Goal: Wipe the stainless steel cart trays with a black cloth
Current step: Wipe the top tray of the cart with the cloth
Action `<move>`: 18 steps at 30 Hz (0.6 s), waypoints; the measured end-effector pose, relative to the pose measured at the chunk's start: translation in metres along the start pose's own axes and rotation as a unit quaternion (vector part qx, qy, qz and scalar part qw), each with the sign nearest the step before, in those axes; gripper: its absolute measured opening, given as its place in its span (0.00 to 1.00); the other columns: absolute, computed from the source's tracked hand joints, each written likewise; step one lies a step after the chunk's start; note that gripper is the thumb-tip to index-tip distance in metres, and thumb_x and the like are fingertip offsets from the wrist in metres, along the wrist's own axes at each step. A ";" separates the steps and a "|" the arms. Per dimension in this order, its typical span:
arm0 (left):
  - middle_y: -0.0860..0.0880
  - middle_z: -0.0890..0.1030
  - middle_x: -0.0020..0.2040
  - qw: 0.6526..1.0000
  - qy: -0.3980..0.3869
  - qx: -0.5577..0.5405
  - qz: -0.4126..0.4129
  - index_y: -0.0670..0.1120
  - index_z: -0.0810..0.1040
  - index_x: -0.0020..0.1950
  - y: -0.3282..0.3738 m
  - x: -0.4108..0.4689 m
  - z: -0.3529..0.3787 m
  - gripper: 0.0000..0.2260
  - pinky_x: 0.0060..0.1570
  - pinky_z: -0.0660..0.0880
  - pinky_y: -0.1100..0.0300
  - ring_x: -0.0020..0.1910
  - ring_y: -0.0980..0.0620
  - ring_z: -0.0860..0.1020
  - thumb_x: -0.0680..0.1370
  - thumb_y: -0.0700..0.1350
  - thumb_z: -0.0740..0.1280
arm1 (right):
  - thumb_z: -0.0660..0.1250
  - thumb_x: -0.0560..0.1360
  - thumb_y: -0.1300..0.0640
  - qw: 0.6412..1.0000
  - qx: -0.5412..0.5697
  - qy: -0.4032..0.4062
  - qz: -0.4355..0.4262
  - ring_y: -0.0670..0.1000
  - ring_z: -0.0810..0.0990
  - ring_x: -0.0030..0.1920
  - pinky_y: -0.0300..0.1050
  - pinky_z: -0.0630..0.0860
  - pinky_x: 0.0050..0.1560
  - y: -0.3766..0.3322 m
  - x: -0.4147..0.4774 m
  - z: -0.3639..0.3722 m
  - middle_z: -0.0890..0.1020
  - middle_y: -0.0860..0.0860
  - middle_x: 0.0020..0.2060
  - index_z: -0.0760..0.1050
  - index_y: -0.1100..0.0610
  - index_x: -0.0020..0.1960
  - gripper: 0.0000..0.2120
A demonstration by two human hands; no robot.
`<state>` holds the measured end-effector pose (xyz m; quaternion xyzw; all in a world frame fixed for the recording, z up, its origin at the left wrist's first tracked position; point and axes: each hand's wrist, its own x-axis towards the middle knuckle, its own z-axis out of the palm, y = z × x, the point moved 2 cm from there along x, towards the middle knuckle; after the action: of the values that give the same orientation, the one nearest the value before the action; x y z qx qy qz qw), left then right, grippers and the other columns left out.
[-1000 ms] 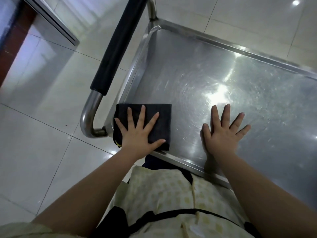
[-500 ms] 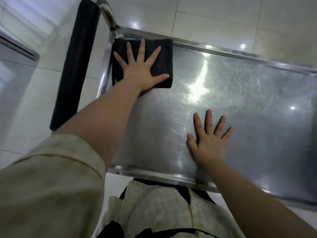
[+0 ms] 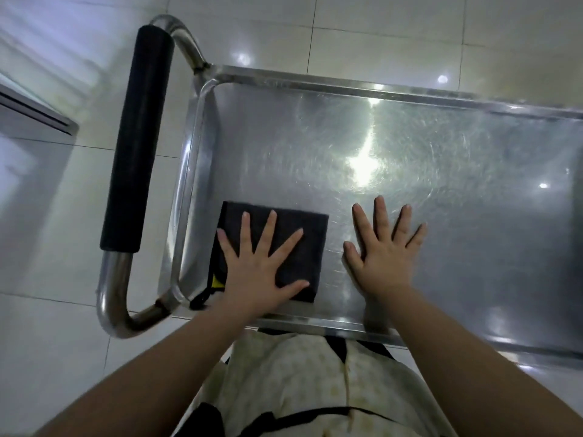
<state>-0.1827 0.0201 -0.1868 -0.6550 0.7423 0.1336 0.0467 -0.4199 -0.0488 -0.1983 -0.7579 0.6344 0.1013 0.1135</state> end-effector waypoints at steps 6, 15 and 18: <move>0.47 0.50 0.81 1.000 0.003 0.001 0.003 0.64 0.53 0.79 0.002 -0.008 -0.001 0.41 0.64 0.42 0.21 0.77 0.31 0.45 0.69 0.79 0.53 | 0.46 0.79 0.36 1.000 -0.005 0.001 -0.005 0.66 0.38 0.77 0.75 0.44 0.70 0.000 -0.003 0.002 0.44 0.51 0.80 0.44 0.42 0.80 0.31; 0.50 0.35 0.80 0.998 -0.035 0.015 -0.042 0.68 0.36 0.75 0.000 0.229 -0.066 0.43 0.64 0.36 0.23 0.75 0.32 0.33 0.64 0.82 0.41 | 0.46 0.78 0.35 1.000 0.000 -0.013 -0.004 0.66 0.36 0.76 0.75 0.41 0.70 -0.001 -0.001 -0.003 0.41 0.50 0.79 0.41 0.40 0.79 0.32; 0.49 0.36 0.80 0.999 -0.034 0.016 -0.035 0.66 0.37 0.77 0.006 0.243 -0.067 0.42 0.65 0.37 0.23 0.75 0.32 0.34 0.66 0.81 0.40 | 0.41 0.77 0.33 0.999 0.012 -0.033 -0.011 0.63 0.29 0.75 0.72 0.33 0.70 0.006 0.003 -0.004 0.34 0.46 0.77 0.34 0.36 0.77 0.31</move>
<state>-0.2150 -0.2298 -0.1811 -0.6751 0.7187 0.1418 0.0874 -0.4255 -0.0536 -0.1954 -0.7594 0.6234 0.1172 0.1447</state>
